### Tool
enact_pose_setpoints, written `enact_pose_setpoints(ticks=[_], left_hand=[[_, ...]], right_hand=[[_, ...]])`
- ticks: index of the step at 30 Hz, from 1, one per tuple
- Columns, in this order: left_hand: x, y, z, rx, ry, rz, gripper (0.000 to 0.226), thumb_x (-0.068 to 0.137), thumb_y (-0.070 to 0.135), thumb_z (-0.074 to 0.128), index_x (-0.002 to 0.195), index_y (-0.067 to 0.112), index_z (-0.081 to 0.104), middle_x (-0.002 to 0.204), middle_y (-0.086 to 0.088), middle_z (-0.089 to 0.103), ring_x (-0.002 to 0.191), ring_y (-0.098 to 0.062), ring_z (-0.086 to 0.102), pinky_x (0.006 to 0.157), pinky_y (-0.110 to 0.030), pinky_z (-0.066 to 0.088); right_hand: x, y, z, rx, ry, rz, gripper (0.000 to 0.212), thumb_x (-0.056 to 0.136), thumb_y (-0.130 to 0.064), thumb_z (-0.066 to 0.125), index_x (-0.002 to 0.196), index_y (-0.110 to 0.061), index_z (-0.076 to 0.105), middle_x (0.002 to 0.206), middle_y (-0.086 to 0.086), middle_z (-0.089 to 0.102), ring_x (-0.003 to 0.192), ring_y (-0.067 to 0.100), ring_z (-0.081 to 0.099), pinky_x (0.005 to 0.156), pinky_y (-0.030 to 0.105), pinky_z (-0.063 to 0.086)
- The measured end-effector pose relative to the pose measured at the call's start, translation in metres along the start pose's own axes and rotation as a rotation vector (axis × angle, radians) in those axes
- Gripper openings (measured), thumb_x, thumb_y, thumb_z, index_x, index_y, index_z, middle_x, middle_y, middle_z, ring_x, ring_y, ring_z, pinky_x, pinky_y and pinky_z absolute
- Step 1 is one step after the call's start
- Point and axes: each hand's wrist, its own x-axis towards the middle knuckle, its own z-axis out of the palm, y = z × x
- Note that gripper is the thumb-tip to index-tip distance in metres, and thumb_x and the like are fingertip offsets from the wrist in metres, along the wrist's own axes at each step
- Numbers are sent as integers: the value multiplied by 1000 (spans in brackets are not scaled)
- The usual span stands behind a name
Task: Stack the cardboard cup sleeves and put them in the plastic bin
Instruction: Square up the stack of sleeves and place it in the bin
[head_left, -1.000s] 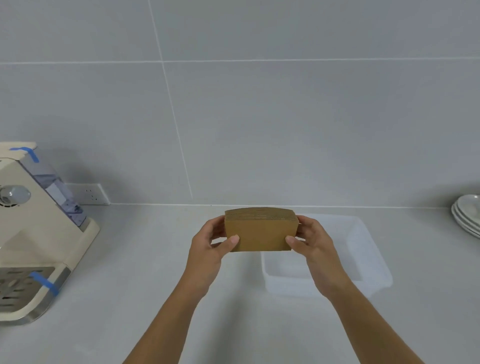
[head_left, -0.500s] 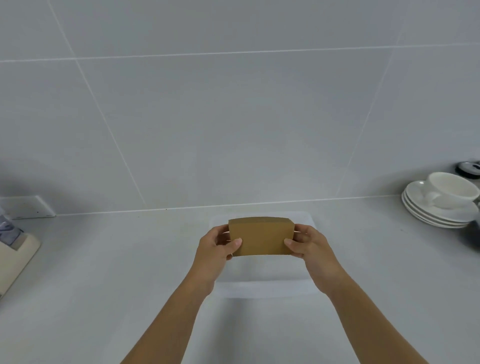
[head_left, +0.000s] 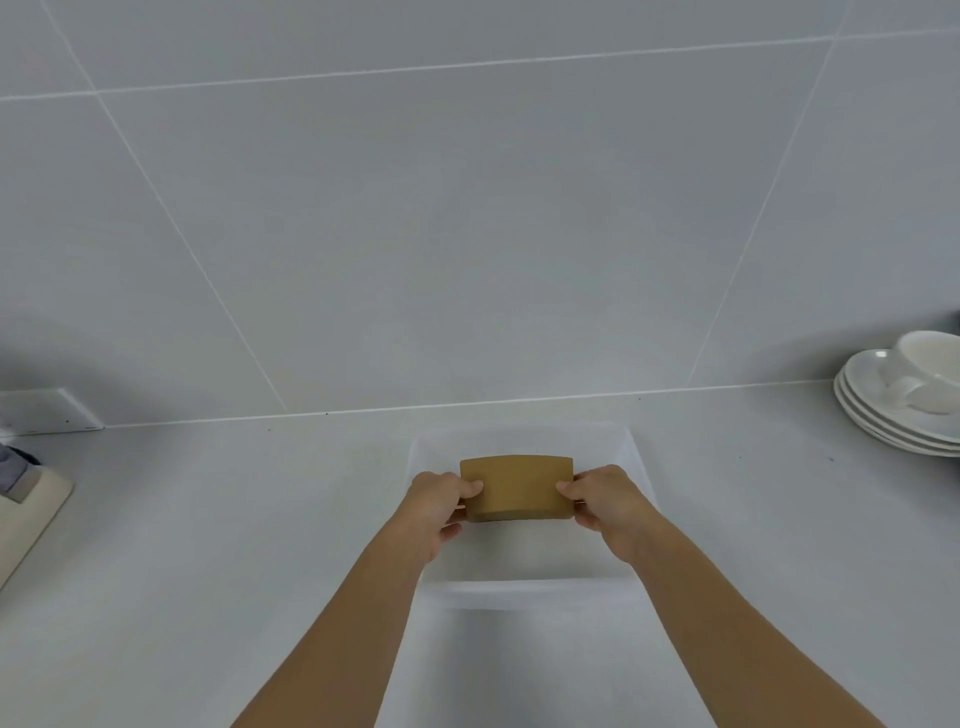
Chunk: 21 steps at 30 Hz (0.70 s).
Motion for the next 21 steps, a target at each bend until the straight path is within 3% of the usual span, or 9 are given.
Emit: enact_pose_setpoints(ticks=[3, 8, 12, 13, 14, 15, 17, 19, 21], left_hand=[[10, 1, 4, 47, 9, -4, 28, 86, 12, 59, 112, 5, 53, 101, -7, 58, 83, -19, 56, 81, -34, 44], [26, 0, 8, 91, 20, -9, 32, 87, 13, 54, 117, 4, 49, 112, -12, 54, 97, -25, 54, 75, -31, 44], [33, -3, 9, 125, 36, 24, 22, 85, 12, 53, 105, 3, 51, 96, -11, 52, 80, -22, 49, 71, -31, 42], [35, -4, 10, 141, 42, 37, 18, 84, 12, 53, 100, 3, 52, 91, -10, 51, 78, -22, 48, 72, -31, 41], [36, -5, 10, 160, 47, 51, 12, 84, 12, 54, 93, 4, 52, 87, -9, 50, 77, -22, 46, 73, -32, 40], [37, -5, 10, 172, 56, 65, 7, 84, 12, 54, 86, 6, 51, 84, -9, 48, 77, -23, 45, 73, -32, 38], [39, -7, 11, 171, 68, 88, 11, 83, 13, 54, 76, 11, 46, 83, -9, 45, 77, -23, 44, 72, -33, 36], [40, -8, 12, 166, 83, 96, 10, 82, 15, 54, 77, 11, 47, 84, -10, 47, 77, -23, 45, 71, -34, 37], [42, -9, 13, 168, 96, 97, 10, 81, 18, 54, 80, 10, 49, 86, -10, 51, 77, -24, 48, 71, -34, 39]], right_hand=[[8, -3, 6, 5, 16, 28, 30, 88, -5, 55, 116, 6, 53, 111, 18, 59, 96, 25, 54, 88, 35, 48], [19, -3, 15, -16, 69, 45, 31, 88, -6, 54, 115, 8, 51, 124, 24, 55, 94, 26, 52, 99, 42, 45], [21, -1, 20, -44, 107, 38, 28, 86, -7, 54, 102, 16, 52, 95, 24, 58, 86, 25, 49, 102, 53, 42], [22, -1, 20, -54, 117, 32, 30, 86, -7, 54, 102, 18, 52, 132, 23, 38, 83, 24, 47, 101, 53, 43], [22, -2, 20, -57, 119, 26, 30, 86, -7, 54, 101, 19, 53, 94, 0, 36, 82, 24, 45, 98, 49, 47], [22, -2, 20, -64, 120, 27, 25, 87, -8, 54, 98, 14, 56, 91, 4, 40, 81, 23, 44, 89, 43, 49], [19, -3, 20, -88, 117, 25, 15, 88, -8, 52, 95, 4, 58, 89, 10, 43, 78, 22, 40, 73, 34, 38], [19, -3, 19, -83, 112, 23, 14, 88, -9, 51, 94, 2, 58, 87, 9, 42, 77, 21, 39, 71, 32, 33], [19, -3, 20, -64, 126, 23, 10, 89, -11, 51, 80, -8, 48, 82, 8, 41, 76, 20, 39, 78, 37, 44]])
